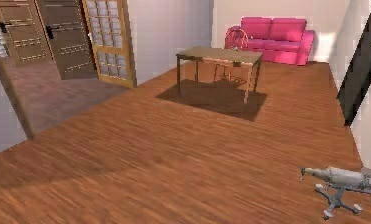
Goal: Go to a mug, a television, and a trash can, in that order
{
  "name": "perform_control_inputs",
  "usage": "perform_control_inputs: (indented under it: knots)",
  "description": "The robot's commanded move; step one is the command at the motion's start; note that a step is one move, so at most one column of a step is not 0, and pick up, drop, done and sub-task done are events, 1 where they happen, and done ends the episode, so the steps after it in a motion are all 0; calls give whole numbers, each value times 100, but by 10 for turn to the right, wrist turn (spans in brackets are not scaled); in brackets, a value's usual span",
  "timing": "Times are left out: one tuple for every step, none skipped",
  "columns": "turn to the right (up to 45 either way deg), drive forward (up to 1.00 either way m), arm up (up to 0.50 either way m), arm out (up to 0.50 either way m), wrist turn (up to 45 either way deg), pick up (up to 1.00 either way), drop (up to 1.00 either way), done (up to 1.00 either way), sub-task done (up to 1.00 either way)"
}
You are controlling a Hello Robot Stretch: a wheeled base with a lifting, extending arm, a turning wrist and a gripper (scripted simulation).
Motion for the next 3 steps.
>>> perform_control_inputs:
  knots:
    - [-450,0,0,0,0,0,0,0,0]
    - [-150,0,0,0,0,0,0,0,0]
    - [0,100,0,0,0,0,0,0,0]
